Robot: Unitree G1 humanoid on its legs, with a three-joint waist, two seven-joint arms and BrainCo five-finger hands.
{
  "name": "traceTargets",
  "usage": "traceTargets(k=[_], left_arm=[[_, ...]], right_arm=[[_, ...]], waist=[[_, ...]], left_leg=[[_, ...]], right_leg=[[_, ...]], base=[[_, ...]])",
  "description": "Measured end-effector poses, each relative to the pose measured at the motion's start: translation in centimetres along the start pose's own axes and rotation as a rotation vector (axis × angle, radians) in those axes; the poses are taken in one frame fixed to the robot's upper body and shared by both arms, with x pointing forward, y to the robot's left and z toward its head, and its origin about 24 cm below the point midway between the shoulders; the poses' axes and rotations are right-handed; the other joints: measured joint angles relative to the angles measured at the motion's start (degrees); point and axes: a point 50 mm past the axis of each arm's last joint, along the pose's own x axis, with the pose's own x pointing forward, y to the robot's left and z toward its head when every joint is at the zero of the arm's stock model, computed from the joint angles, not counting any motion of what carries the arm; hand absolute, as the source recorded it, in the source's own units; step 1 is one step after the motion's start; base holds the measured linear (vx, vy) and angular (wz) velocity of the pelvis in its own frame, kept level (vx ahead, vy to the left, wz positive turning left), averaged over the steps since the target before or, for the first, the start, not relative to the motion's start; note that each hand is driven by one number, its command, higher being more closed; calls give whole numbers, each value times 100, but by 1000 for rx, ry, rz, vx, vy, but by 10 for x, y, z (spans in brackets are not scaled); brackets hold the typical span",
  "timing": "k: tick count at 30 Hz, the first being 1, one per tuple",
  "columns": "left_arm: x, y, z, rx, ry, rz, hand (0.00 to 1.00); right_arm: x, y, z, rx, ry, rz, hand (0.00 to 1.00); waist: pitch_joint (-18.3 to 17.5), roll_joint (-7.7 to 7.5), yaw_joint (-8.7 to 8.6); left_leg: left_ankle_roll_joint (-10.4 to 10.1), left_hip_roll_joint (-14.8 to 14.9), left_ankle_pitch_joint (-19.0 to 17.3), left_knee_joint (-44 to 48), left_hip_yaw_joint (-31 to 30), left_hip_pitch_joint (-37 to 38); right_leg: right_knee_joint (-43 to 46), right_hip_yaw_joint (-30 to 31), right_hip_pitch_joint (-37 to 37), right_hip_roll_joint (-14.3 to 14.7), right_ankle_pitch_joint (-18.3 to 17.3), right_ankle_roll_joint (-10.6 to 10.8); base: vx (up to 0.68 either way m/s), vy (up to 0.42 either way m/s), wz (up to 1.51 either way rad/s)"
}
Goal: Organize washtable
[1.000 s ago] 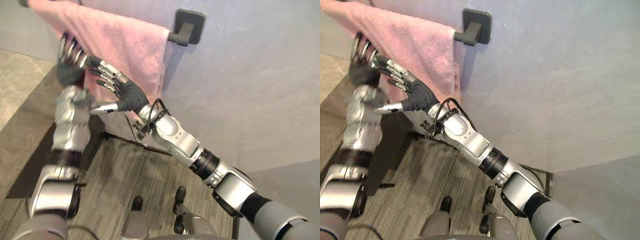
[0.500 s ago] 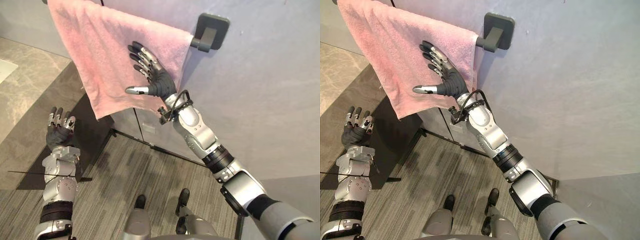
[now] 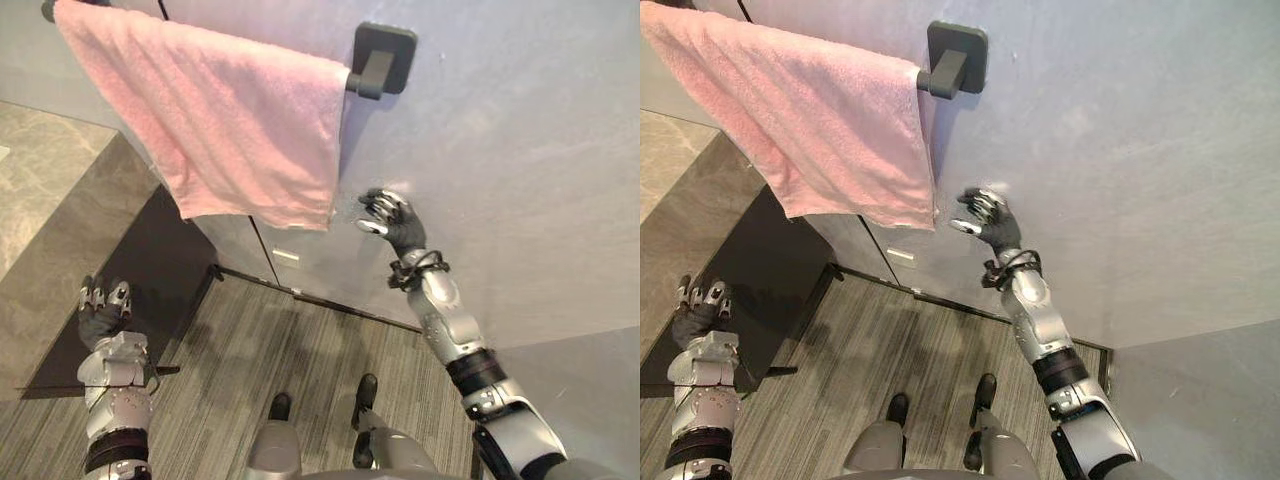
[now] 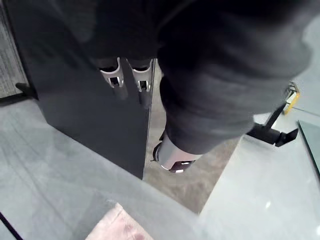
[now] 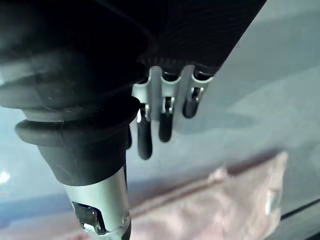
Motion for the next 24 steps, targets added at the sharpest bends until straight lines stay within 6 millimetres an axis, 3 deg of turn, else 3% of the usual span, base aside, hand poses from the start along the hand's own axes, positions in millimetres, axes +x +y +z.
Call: traceTargets(k=[7, 11, 12, 14, 16, 19, 22, 24], left_arm=[[-23, 48, -5, -36, -11, 196, 0], [-53, 76, -29, 16, 76, 321, 0], [-73, 90, -45, 46, 143, 386, 0], [-92, 97, -63, 88, 225, 421, 0], [-123, 97, -95, 129, 360, 451, 0], [-146, 83, -127, 120, 483, 430, 0], [-163, 69, -152, 137, 613, 371, 0], [-165, 60, -160, 141, 644, 342, 0]], right_arm=[[-63, -73, -30, 15, 107, -336, 0], [-106, -105, -42, 4, 155, -564, 0], [-127, -117, -53, 12, 195, -658, 0], [-152, -127, -69, 38, 265, -768, 0], [-191, -132, -91, 99, 355, -909, 0], [-222, -124, -108, 232, 388, -1015, 0], [-240, -109, -122, 338, 418, -1061, 0], [-236, -100, -127, 374, 428, -1027, 0]], waist=[[-256, 139, -72], [-463, 196, -193], [-493, 235, -300], [-547, 254, -309], [-633, 302, -309], [-666, 336, -329], [-782, 327, -384], [-797, 304, -499]], left_leg=[[16, -12, -13, -122, 75, 177], [33, -15, -34, -227, 190, 295], [69, -13, -71, -250, 231, 409], [78, -3, -89, -334, 374, 576], [107, 9, -112, -410, 552, 741], [137, 48, -183, -418, 751, 934], [140, 99, -266, -416, 958, 1089], [139, 114, -273, -443, 1055, 1148]], right_leg=[[-21, 47, 123, -21, -87, 116], [-24, 120, 154, -18, -118, 142], [-24, 182, 243, -14, -145, 168], [-24, 271, 308, 7, -161, 173], [-24, 423, 349, 22, -181, 156], [-23, 562, 455, 57, -192, 165], [-23, 687, 523, 117, -210, 155], [-23, 713, 521, 137, -211, 154]], base=[[11, 49, -4], [22, 46, -14], [23, 31, -14], [42, 40, -31], [54, 42, -40], [36, 37, -33], [27, 29, -31], [21, 16, -30]])
